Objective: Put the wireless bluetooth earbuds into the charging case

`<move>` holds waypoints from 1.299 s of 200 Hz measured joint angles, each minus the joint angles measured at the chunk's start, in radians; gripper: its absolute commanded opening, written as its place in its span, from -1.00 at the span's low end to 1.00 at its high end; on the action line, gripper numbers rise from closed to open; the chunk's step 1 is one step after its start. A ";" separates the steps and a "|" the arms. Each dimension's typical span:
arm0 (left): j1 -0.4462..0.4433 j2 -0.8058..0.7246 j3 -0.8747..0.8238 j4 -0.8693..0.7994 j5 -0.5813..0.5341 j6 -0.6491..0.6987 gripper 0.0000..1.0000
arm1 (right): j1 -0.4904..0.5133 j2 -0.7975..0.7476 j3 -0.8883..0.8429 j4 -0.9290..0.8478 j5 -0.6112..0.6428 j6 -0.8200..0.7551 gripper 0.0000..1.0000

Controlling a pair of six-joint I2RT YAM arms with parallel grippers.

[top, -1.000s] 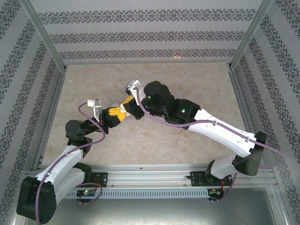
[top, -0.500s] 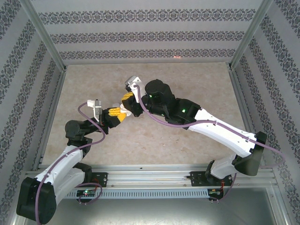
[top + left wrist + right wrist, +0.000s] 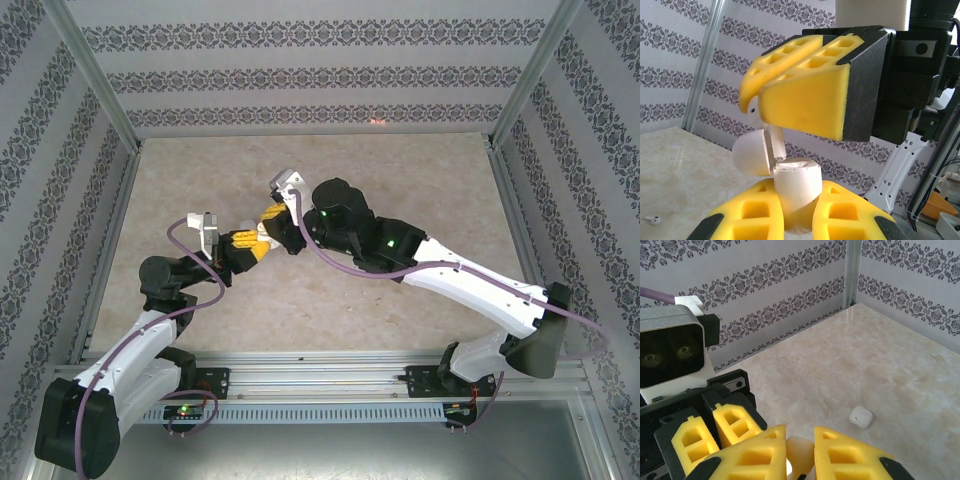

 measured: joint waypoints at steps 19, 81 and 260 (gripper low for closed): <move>0.000 0.000 0.000 0.000 0.000 0.000 -1.00 | 0.000 -0.005 -0.008 0.008 0.000 0.005 -0.70; 0.000 0.000 0.000 -0.001 -0.008 0.000 -1.00 | 0.018 -0.007 -0.022 0.030 -0.008 0.022 -0.70; -0.001 -0.026 0.000 -0.045 -0.008 0.001 -1.00 | 0.019 -0.023 -0.066 0.042 -0.074 0.050 -0.50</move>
